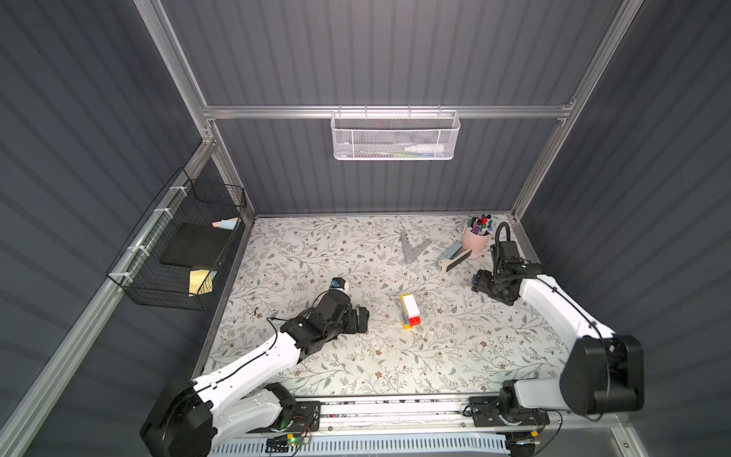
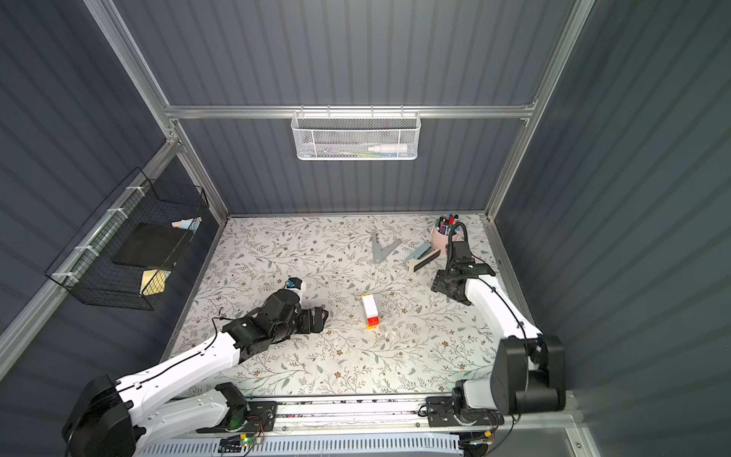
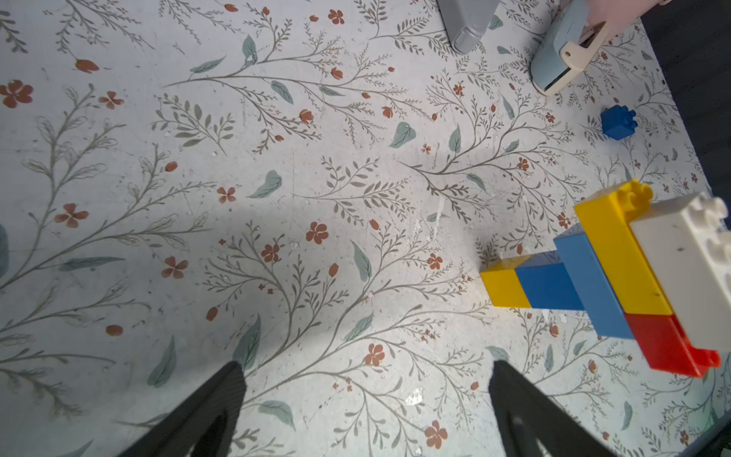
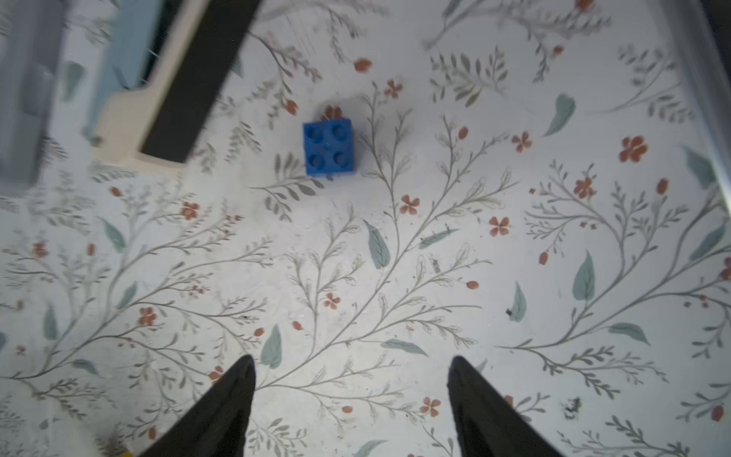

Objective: Assemble a spoon with lego
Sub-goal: Pick up the lego brick from the center of the board.

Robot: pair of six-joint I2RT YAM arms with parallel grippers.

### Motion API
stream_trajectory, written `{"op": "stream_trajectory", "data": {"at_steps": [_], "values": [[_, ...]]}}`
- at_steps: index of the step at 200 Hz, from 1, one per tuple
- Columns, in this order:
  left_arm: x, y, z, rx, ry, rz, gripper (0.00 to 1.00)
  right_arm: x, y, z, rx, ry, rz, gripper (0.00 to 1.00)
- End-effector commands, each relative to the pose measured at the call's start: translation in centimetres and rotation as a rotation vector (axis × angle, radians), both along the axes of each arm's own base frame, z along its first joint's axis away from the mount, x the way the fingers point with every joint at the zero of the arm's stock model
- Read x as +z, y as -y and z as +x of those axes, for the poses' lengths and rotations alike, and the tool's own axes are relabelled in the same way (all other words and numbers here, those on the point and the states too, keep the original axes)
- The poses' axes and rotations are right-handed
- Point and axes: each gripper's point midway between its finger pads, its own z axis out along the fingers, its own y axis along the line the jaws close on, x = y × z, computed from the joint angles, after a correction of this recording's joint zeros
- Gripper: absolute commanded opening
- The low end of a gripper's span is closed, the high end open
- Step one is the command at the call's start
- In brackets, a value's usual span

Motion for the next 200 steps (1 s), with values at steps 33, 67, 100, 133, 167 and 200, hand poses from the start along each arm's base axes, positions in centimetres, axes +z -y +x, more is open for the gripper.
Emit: {"op": "stream_trajectory", "data": {"at_steps": [33, 67, 100, 133, 167, 200], "values": [[-1.2, 1.0, -0.1, -0.029, -0.026, -0.012, 0.99, -1.2, 0.3, 5.0, 0.0, -0.045, 0.05, 0.66], [-2.1, 1.2, 0.0, -0.033, -0.047, 0.003, 0.99, -2.7, 0.4, 6.9, 0.023, -0.086, 0.033, 0.62], [-2.8, 1.0, -0.2, -0.034, -0.067, 0.017, 0.99, -3.6, 0.8, 7.7, 0.045, -0.119, 0.005, 0.59], [-3.2, 1.2, -0.3, -0.038, -0.078, 0.015, 0.99, -4.3, 1.1, 8.3, 0.069, -0.137, -0.02, 0.59], [-3.5, 1.3, -0.3, -0.042, -0.085, 0.015, 0.99, -5.1, 1.1, 8.9, 0.084, -0.155, -0.025, 0.57], [-3.6, 1.3, -0.6, -0.045, -0.093, 0.011, 0.99, -6.1, 0.9, 9.1, 0.092, -0.169, -0.011, 0.54]]}}
